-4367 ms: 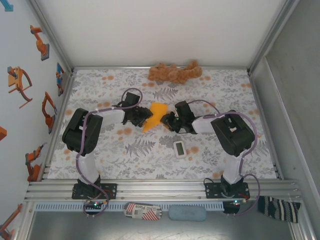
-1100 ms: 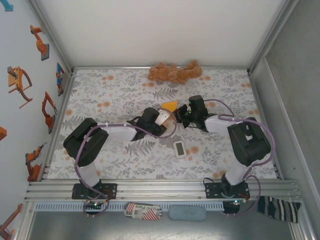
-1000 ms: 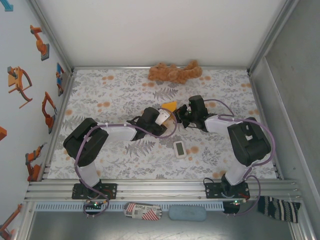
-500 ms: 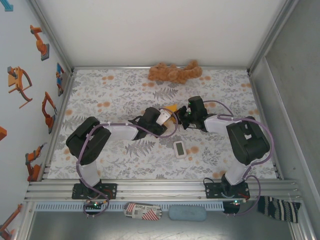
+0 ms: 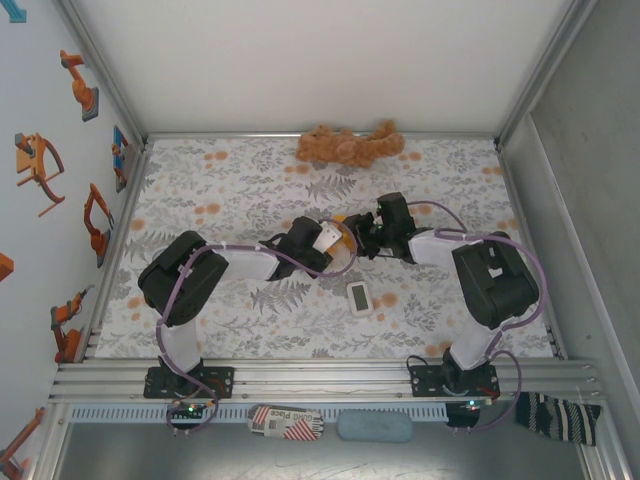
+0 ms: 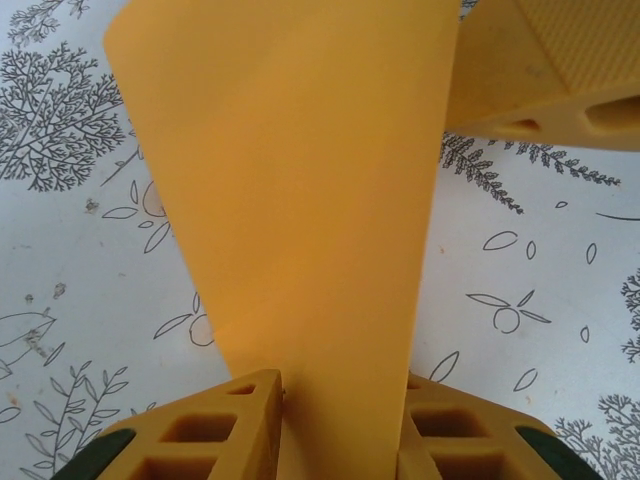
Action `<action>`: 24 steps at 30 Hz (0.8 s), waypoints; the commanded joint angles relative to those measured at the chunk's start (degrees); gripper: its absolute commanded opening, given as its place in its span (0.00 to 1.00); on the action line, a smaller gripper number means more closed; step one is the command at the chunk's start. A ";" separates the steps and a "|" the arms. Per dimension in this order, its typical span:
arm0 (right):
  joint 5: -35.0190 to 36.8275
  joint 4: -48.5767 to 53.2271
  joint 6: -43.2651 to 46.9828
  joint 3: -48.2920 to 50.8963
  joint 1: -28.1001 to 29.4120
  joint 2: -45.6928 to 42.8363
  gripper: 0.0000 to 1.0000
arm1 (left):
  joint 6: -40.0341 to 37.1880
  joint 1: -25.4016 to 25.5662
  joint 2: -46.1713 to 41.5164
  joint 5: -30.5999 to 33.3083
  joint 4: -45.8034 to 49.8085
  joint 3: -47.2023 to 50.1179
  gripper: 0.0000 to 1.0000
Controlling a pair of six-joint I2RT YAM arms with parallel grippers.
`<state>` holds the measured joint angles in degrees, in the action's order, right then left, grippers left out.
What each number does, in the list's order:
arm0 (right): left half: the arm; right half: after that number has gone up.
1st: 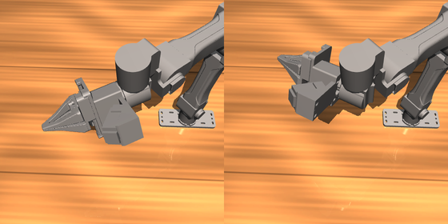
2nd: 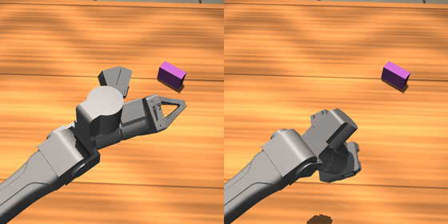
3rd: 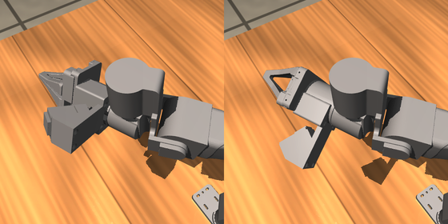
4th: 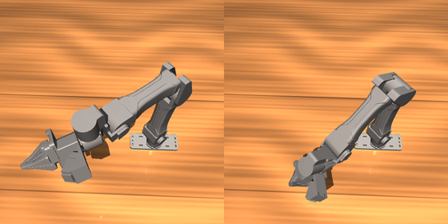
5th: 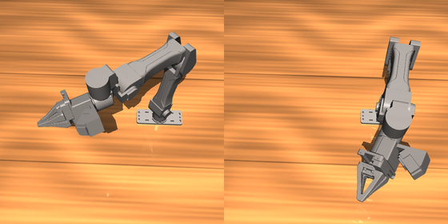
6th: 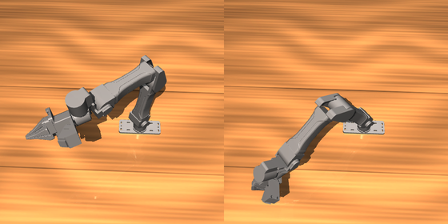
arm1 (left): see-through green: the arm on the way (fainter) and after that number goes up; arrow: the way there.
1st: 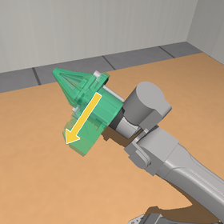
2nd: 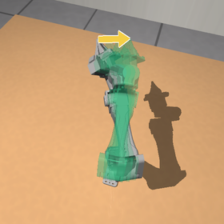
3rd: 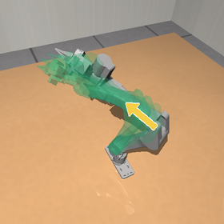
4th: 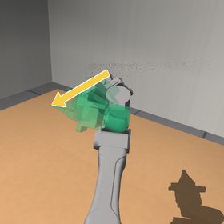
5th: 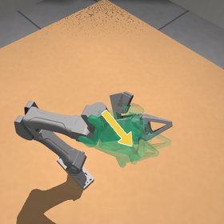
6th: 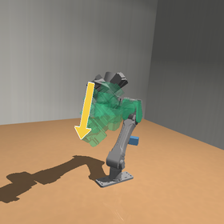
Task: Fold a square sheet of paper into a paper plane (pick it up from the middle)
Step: Fold the wing for the fifth time at the center of the table.
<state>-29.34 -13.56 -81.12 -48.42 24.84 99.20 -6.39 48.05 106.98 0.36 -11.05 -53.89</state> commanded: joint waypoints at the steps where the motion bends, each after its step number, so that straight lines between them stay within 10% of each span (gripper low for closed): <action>1: 2.09 3.10 3.11 0.13 -1.71 -2.26 0.50 | 0.66 -0.23 0.90 -1.82 1.07 -0.68 0.28; 24: 12.12 19.88 22.64 -0.88 -5.84 -8.32 0.51 | 3.86 -3.55 3.71 -14.34 8.11 -4.16 0.25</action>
<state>-19.22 3.95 -62.83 -48.42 19.31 92.20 -3.97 45.15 108.71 -9.93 -6.85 -56.99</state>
